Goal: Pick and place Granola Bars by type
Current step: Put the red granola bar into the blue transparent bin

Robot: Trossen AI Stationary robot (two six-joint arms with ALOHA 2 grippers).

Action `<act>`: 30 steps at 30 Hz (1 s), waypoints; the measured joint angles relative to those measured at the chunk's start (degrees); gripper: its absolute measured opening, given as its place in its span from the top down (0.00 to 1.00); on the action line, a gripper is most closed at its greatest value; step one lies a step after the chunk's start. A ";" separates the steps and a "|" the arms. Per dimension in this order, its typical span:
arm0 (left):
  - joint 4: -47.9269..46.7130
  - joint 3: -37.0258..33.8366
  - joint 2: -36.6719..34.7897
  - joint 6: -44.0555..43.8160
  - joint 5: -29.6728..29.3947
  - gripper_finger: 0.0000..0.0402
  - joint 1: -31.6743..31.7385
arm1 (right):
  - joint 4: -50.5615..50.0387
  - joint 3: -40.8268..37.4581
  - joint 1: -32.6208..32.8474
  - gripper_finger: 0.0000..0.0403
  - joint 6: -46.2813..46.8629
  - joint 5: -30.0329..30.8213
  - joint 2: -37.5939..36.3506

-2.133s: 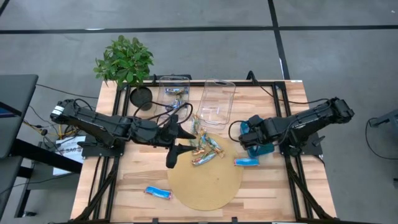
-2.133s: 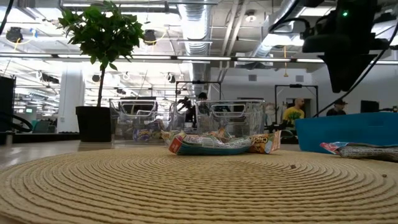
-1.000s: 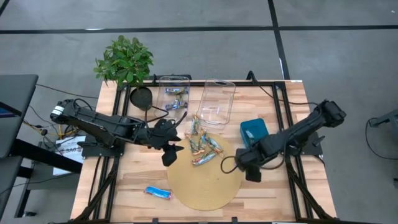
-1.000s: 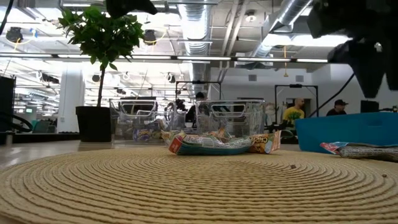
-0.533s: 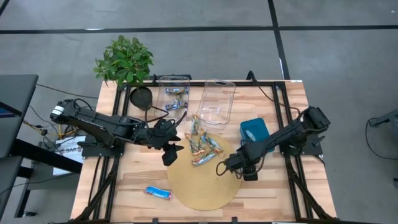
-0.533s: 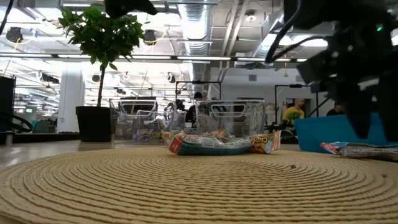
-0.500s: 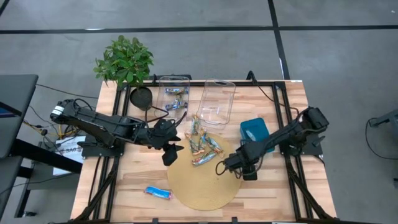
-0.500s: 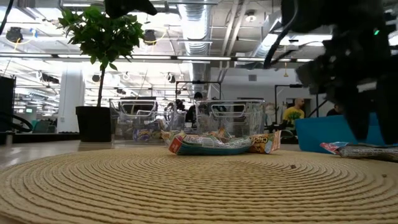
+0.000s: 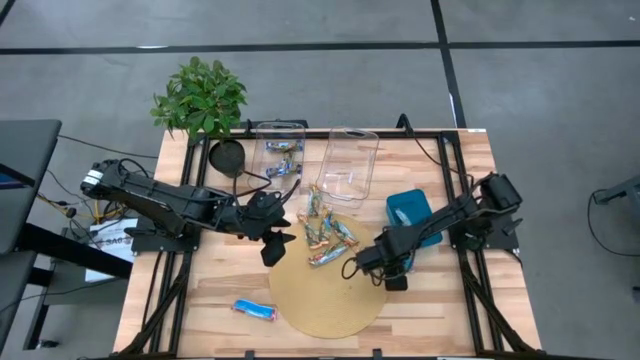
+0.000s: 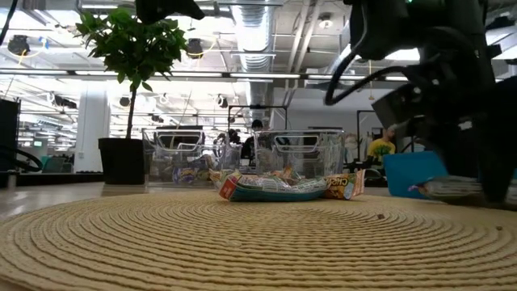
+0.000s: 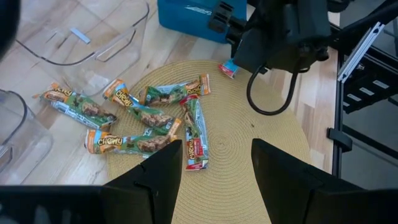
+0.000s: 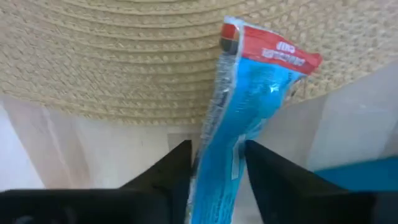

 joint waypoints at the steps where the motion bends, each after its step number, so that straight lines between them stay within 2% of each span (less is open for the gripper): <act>1: -0.01 0.00 0.00 0.01 -0.01 0.54 -0.01 | 0.22 0.00 0.00 0.70 0.73 -0.01 -0.26; 7: 0.05 0.00 0.00 0.00 -0.09 0.54 -0.01 | 3.96 0.00 -0.54 0.87 7.09 0.80 -3.83; 14: 0.72 0.00 0.00 0.02 -1.16 0.54 -0.01 | 4.47 0.00 -3.63 0.98 20.42 10.53 -13.19; 19: 0.99 0.00 0.00 0.00 -1.22 0.54 -0.01 | -0.11 0.00 -7.24 0.99 30.25 17.74 -20.96; 23: 1.03 0.00 0.00 0.00 -1.22 0.54 -0.01 | -9.60 0.00 -10.12 1.00 37.49 21.79 -26.34; 26: 1.35 0.00 0.00 0.01 -1.22 0.54 -0.01 | -15.30 0.00 -12.12 1.00 38.87 21.73 -29.11; 30: 2.03 0.00 0.00 0.00 -1.26 0.54 -0.01 | -18.72 0.00 -14.36 1.00 37.42 18.38 -30.75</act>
